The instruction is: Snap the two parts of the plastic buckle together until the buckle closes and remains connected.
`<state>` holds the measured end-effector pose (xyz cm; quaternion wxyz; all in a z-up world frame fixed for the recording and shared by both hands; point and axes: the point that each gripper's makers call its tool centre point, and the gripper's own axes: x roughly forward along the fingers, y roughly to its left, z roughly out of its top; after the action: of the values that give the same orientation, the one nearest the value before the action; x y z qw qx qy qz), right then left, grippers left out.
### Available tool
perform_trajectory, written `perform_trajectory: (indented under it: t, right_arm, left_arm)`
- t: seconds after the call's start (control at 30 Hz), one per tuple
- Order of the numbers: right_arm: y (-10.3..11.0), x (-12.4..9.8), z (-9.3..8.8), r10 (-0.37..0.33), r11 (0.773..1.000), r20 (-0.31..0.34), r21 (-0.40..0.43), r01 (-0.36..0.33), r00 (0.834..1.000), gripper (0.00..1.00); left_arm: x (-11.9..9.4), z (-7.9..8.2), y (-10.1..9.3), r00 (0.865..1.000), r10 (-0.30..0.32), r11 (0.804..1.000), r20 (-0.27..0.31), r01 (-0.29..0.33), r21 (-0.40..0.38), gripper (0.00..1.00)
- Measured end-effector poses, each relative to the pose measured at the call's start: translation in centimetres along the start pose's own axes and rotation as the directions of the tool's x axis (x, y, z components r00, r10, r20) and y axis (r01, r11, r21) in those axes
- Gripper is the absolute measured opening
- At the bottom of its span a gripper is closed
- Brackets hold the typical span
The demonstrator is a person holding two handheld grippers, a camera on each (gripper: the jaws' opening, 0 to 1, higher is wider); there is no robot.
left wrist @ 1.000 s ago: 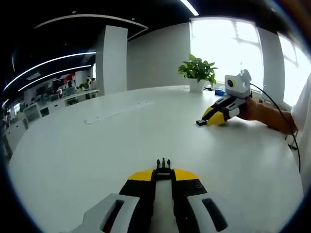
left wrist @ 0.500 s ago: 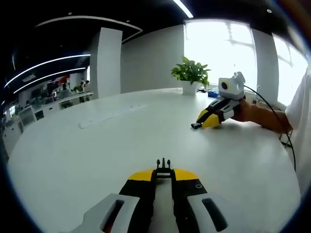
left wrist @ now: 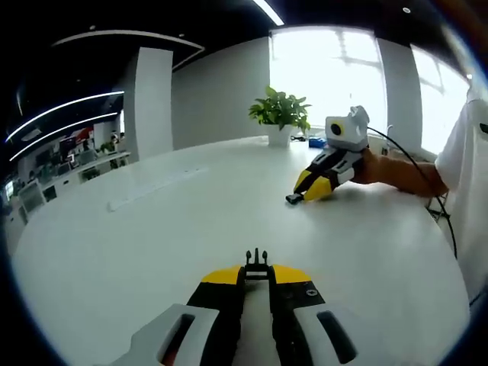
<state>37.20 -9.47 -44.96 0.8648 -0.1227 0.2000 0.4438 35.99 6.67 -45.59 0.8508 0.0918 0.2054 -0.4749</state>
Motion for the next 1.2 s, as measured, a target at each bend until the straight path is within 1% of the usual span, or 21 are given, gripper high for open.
perform_trajectory:
  t: [0.2,0.27,0.53,0.63,0.93,1.07,1.2]
  right_arm:
    - [0.5,-0.1,0.0,0.023,0.999,-0.002,-0.025,-0.023,1.0,0.13]
    - [1.0,-0.2,-0.1,0.036,0.999,-0.004,-0.038,-0.037,0.999,0.13]
    - [2.6,-0.2,-0.2,0.088,0.991,-0.017,-0.097,-0.09,0.996,0.13]
    - [4.0,-0.3,-0.1,0.153,0.984,-0.011,-0.091,-0.154,0.988,0.13]
    - [6.2,-0.5,-0.3,0.215,0.966,-0.032,-0.14,-0.217,0.976,0.13]
    - [6.9,-0.7,-0.3,0.246,0.961,-0.032,-0.127,-0.248,0.969,0.13]
    - [7.8,-1.0,-0.5,0.269,0.954,-0.035,-0.13,-0.271,0.962,0.13]
  left_arm:
    - [-0.1,-0.1,-0.8,1.0,-0.025,0.999,-0.008,0.025,0.021,0.12]
    - [-0.1,-0.1,-1.0,0.999,-0.032,0.999,-0.012,0.033,0.031,0.12]
    - [-0.2,-0.2,-2.7,0.995,-0.095,0.993,-0.02,0.096,0.063,0.12]
    - [-0.2,-0.3,-3.6,0.992,-0.118,0.99,-0.035,0.121,0.072,0.12]
    - [-0.5,-0.3,-5.3,0.985,-0.164,0.98,-0.049,0.169,0.104,0.12]
    - [-0.6,-0.1,-6.0,0.983,-0.179,0.978,-0.051,0.183,0.102,0.12]
    - [-0.8,-0.5,-6.8,0.98,-0.188,0.974,-0.071,0.195,0.114,0.12]
